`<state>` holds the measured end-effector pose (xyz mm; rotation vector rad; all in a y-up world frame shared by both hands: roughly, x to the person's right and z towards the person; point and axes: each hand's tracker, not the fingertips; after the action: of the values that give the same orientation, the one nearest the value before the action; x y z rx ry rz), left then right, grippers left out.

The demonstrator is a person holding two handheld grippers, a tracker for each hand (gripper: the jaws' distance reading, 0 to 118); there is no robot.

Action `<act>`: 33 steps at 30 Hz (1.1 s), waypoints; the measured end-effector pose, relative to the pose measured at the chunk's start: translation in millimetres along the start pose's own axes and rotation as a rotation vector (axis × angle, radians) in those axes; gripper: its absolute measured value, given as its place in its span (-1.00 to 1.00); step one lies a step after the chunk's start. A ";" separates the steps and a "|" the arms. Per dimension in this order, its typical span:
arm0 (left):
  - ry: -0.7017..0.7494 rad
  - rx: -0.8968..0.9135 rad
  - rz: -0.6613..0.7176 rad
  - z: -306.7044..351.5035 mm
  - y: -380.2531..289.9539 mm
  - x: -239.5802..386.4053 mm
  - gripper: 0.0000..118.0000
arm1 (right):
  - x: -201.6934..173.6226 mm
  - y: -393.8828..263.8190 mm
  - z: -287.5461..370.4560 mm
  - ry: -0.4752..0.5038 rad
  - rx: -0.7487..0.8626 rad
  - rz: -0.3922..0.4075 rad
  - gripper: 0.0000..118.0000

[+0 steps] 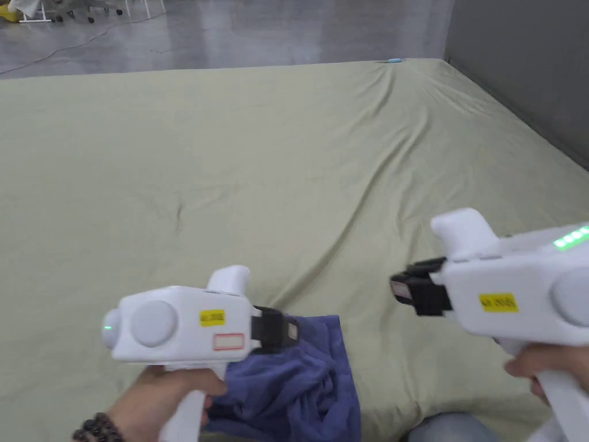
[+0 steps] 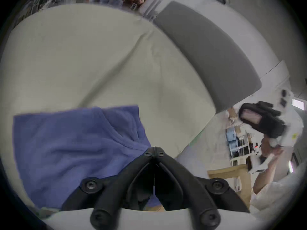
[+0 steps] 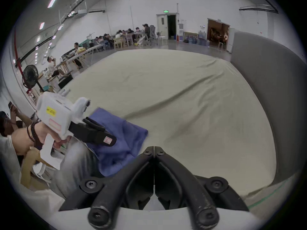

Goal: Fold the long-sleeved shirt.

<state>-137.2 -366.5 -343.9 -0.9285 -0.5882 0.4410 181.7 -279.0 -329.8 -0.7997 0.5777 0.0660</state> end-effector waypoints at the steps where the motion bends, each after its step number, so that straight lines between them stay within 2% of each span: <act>1: 0.010 0.032 0.004 16.9 1.8 -7.0 -1.00 | -8.7 13.0 -11.2 0.055 0.007 -0.025 -1.00; 4: 0.107 0.107 0.028 55.4 1.7 -34.8 -1.00 | -36.1 44.0 -56.2 0.209 -0.010 -0.205 -1.00; 5: 0.123 0.123 0.047 64.0 -0.6 -44.1 -1.00 | -42.8 47.7 -71.2 0.259 -0.025 -0.243 -1.00; 7: 0.121 0.163 0.123 76.7 -7.7 -65.6 -1.00 | -55.9 39.5 -100.8 0.338 -0.038 -0.243 -1.00; 9: 0.105 0.177 0.185 86.4 -16.2 -81.9 -1.00 | -63.3 22.6 -128.9 0.300 -0.103 -0.273 -1.00; 13: 0.102 0.170 0.222 88.2 -28.2 -101.5 -1.00 | -58.9 -12.8 -171.8 0.271 -0.203 -0.291 -1.00; 17: 0.081 0.175 0.271 76.9 -33.7 -124.2 -1.00 | -41.9 -40.0 -196.3 0.252 -0.256 -0.342 -1.00; 20: 0.134 0.220 0.303 71.3 -34.4 -141.3 -1.00 | -22.7 -56.9 -201.7 0.240 -0.285 -0.384 -1.00; 21: 0.138 0.213 0.309 68.9 -33.1 -147.9 -0.88 | -17.4 -61.4 -200.0 0.242 -0.284 -0.391 -1.00; 22: 0.149 0.201 0.327 66.3 -33.6 -147.4 -0.41 | -12.4 -65.9 -198.8 0.226 -0.280 -0.390 -1.00; 23: 0.146 0.188 0.343 63.0 -33.1 -152.4 0.07 | -7.6 -70.4 -197.4 0.170 -0.264 -0.374 -1.00; 24: 0.133 0.173 0.361 58.8 -32.6 -157.7 0.51 | -3.0 -75.7 -195.5 0.186 -0.245 -0.371 -1.00; 25: 0.126 0.182 0.372 56.4 -34.0 -160.2 0.85 | -1.3 -77.9 -193.6 0.248 -0.227 -0.410 -1.00; 27: 0.102 0.159 0.389 47.1 -33.6 -163.0 0.88 | 1.0 -80.1 -194.8 0.243 -0.237 -0.453 -1.00; 33: 0.028 0.052 0.438 6.7 -37.1 -175.1 0.88 | 2.6 -84.4 -197.9 0.263 -0.219 -0.454 -1.00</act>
<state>-270.8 -484.9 -358.3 -1.0127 -0.3421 0.8300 114.8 -475.9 -384.8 -1.1470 0.6302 -0.4038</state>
